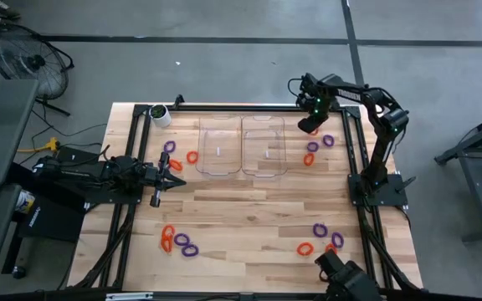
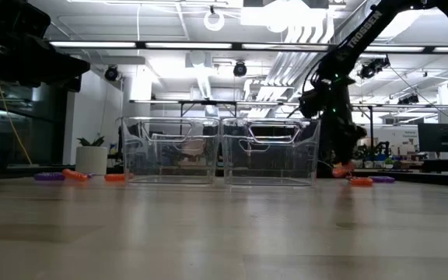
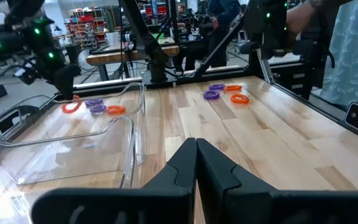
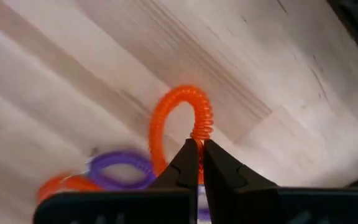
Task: Sort spring keychains
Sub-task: Put the orange spring keychain into the right transparent bin, then put the purple spring keychain into the left transparent bin
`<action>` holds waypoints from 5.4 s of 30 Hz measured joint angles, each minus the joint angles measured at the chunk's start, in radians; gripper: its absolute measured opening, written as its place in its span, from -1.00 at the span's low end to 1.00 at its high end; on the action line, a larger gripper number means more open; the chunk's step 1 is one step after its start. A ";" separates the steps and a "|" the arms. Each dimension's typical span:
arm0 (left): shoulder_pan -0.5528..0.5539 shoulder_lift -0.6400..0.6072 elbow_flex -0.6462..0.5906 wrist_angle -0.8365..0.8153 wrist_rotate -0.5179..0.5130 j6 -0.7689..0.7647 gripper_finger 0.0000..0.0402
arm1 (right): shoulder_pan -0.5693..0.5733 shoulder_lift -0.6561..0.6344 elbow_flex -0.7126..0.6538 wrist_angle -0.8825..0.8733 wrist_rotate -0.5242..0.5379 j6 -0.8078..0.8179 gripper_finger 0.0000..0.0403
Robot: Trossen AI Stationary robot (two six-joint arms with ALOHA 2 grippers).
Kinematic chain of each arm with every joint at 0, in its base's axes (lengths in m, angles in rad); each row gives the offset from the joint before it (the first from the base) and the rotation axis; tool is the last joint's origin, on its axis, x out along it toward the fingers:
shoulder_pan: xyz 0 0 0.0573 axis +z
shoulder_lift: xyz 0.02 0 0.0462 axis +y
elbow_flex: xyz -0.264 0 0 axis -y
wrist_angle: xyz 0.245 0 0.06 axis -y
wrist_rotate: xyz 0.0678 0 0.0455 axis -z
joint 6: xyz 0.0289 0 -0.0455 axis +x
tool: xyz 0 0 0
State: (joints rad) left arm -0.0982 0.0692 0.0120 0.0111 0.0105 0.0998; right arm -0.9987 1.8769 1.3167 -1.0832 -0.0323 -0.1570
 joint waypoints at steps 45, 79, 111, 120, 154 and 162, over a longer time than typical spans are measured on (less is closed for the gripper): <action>0.000 0.000 0.000 0.000 0.000 0.000 -1.00 | 0.490 -0.006 0.323 -0.046 -0.135 0.160 -0.77; 0.000 0.000 0.000 0.000 0.000 0.000 -1.00 | 0.447 -0.050 0.323 -0.226 0.114 0.225 -0.13; 0.000 0.000 0.000 0.000 0.000 0.000 -1.00 | 0.167 -0.302 -0.239 -0.037 0.102 0.562 0.35; 0.000 0.000 0.000 0.000 0.000 0.000 -1.00 | 0.168 -0.324 -0.419 0.196 0.066 0.786 0.34; 0.000 0.000 0.000 0.000 0.000 0.000 -1.00 | 0.168 -0.326 -0.593 0.416 0.068 0.964 -0.01; 0.000 0.000 0.000 0.000 0.000 0.000 -1.00 | 0.167 -0.325 -0.594 0.423 0.064 0.942 -0.33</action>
State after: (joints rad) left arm -0.0985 0.0692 0.0120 0.0109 0.0105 0.0998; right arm -0.8314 1.5520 0.7227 -0.6605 0.0319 0.7849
